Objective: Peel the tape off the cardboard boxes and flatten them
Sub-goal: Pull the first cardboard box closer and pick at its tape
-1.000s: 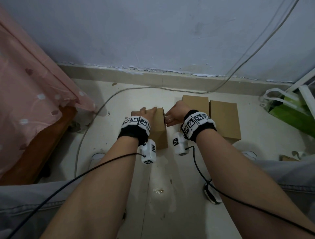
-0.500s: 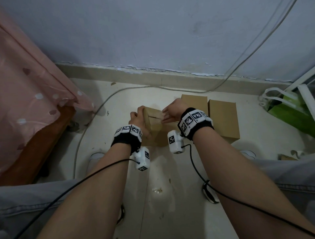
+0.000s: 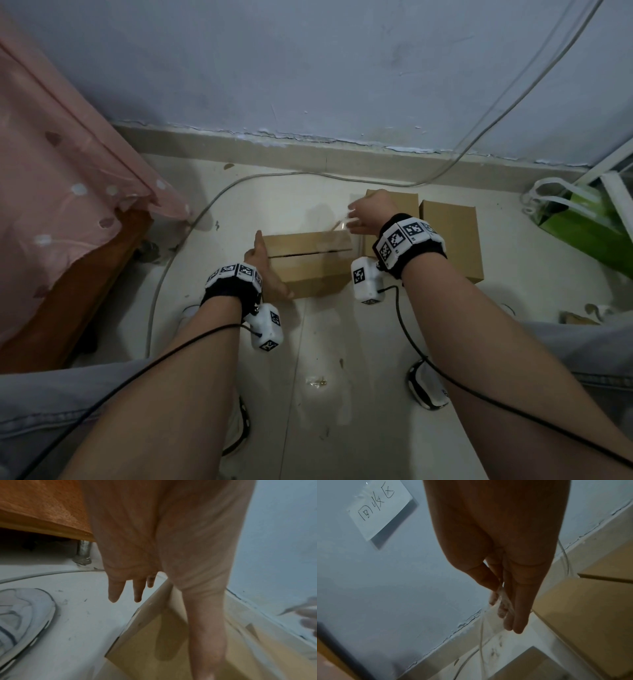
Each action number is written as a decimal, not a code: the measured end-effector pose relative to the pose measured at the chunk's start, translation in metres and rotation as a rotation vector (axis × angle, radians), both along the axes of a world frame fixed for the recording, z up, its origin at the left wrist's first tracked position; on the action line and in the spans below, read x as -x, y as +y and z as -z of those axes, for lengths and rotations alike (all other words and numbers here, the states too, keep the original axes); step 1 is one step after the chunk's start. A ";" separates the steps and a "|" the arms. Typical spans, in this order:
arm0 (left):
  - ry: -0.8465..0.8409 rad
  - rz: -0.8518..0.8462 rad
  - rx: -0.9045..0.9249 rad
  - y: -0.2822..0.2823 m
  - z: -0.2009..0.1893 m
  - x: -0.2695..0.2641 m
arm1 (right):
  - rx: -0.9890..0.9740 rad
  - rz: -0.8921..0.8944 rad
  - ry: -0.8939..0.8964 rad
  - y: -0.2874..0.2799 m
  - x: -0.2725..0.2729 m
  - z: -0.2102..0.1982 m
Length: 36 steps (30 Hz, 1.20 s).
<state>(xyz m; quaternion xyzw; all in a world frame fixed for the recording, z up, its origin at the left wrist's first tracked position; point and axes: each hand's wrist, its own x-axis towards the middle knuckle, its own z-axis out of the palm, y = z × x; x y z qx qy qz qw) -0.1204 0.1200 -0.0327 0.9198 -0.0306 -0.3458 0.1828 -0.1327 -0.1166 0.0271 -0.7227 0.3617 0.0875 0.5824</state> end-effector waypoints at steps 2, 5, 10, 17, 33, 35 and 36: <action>-0.009 0.003 0.014 -0.004 -0.008 -0.005 | -0.113 0.008 -0.026 0.010 0.004 -0.007; -0.098 0.107 -0.034 -0.006 -0.007 -0.019 | -0.217 0.089 -0.062 0.019 0.007 -0.016; -0.128 0.354 -0.151 -0.020 0.009 -0.012 | -0.134 0.045 -0.091 0.018 0.009 -0.013; -0.162 0.333 -0.120 -0.041 0.015 -0.011 | 0.087 -0.018 -0.057 0.009 0.014 0.002; -0.318 0.401 -0.243 -0.047 0.030 -0.006 | 0.410 -0.498 0.018 0.017 0.007 0.000; -0.352 0.371 -0.256 -0.047 0.033 -0.004 | 0.407 -0.489 0.054 0.025 0.010 0.009; -0.362 0.359 -0.256 -0.047 0.034 -0.003 | 0.400 -0.476 0.058 0.029 0.012 0.014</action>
